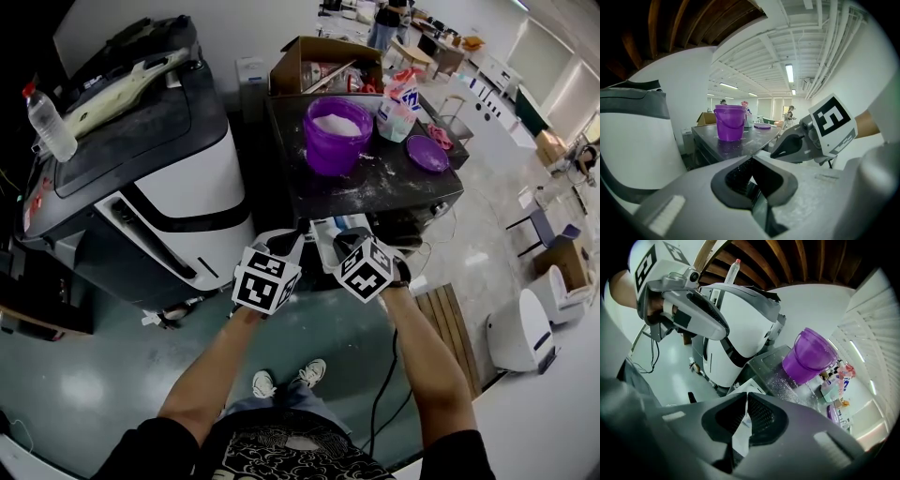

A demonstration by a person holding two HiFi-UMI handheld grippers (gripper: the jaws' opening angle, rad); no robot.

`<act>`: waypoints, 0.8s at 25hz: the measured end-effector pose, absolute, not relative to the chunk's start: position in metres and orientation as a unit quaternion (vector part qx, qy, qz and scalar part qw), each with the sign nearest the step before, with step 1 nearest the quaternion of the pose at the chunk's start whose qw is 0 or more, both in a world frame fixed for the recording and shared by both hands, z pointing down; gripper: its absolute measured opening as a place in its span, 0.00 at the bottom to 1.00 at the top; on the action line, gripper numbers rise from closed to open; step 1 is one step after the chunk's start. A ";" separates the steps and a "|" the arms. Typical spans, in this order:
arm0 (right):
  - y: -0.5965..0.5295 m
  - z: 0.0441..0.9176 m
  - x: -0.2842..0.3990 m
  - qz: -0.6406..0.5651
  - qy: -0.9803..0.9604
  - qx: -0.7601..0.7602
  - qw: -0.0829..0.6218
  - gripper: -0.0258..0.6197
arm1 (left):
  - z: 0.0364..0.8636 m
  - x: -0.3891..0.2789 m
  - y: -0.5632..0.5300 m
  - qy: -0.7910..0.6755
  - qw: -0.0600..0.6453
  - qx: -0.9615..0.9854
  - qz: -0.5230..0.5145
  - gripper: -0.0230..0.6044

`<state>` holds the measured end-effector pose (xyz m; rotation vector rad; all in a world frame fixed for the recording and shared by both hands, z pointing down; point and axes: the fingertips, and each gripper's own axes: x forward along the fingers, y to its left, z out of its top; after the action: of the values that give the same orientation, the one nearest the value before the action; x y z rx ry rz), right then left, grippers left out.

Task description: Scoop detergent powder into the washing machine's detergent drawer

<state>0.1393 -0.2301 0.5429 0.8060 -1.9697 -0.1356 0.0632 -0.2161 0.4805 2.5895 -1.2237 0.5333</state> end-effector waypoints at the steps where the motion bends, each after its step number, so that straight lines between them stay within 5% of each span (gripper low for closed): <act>1: -0.231 0.542 0.140 -0.063 -0.807 0.333 0.484 0.10 | 0.480 0.063 -0.216 -0.417 0.113 0.883 0.182 0.04; 20: -0.224 0.532 0.139 -0.205 -0.763 0.331 0.515 0.10 | 0.474 0.049 -0.209 -0.422 0.121 0.882 0.170 0.04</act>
<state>0.1391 -0.2242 0.5318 0.7956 -1.8341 -0.4932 0.0491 -0.2093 0.4738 2.5774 -1.2322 0.4971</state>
